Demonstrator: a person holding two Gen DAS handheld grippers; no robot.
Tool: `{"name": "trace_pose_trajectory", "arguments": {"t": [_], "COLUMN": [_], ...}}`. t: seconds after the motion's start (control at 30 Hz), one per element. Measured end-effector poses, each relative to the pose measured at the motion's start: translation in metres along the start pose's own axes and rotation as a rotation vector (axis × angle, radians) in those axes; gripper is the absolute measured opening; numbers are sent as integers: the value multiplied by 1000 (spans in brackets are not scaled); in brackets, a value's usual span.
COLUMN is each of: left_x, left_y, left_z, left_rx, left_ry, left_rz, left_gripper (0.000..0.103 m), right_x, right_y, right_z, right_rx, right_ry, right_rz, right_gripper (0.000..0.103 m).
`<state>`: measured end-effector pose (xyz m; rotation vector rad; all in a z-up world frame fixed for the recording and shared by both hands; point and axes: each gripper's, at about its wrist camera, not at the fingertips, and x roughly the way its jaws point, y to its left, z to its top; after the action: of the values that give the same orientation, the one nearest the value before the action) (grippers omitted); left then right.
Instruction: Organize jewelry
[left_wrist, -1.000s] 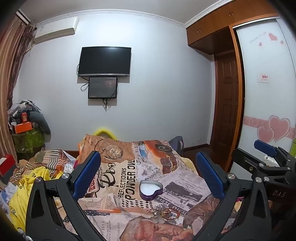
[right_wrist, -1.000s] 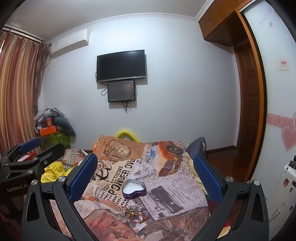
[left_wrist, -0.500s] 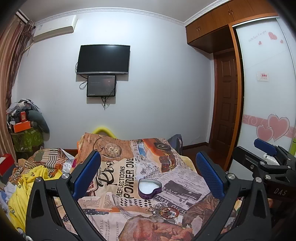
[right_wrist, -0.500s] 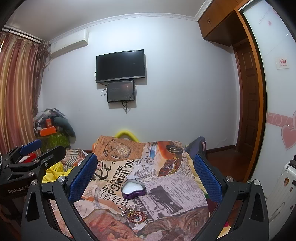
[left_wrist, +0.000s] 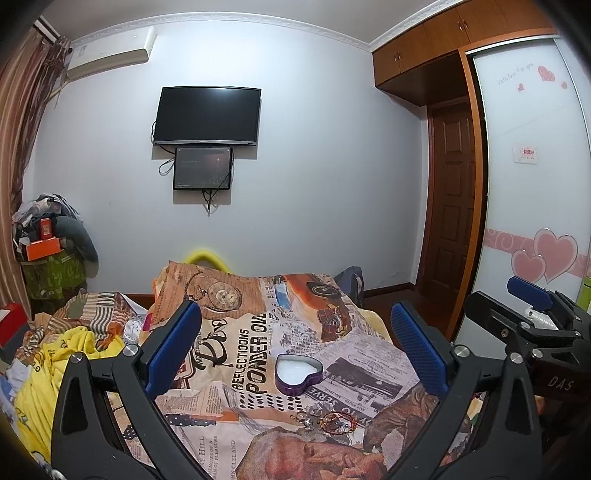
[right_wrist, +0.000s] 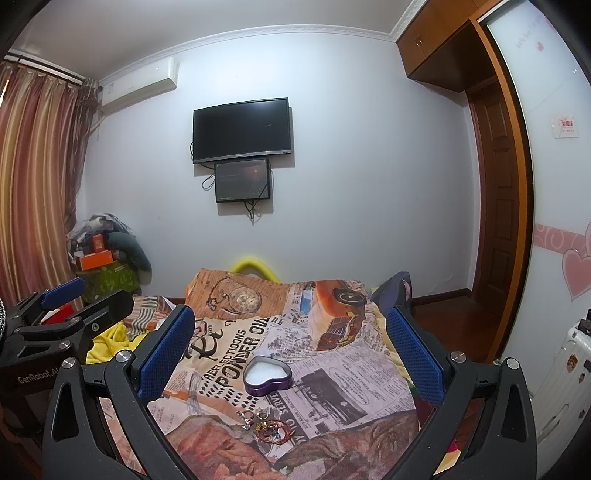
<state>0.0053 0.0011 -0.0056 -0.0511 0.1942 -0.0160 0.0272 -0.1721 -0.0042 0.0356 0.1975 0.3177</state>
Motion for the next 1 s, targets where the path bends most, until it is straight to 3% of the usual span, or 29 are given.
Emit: {"name": "trace_pose_trajectory", "arguments": {"t": [1.0], "left_x": [0], "left_y": [1], "left_z": [2], "left_rx": [-7], "left_ry": [5], "left_rz": [-2], "left_gripper": [103], "right_x": [1], "right_y": [2], "right_z": [-1], "right_rx": [-5], "right_ry": [2], "right_rz": [-1], "right_gripper": [103]}}
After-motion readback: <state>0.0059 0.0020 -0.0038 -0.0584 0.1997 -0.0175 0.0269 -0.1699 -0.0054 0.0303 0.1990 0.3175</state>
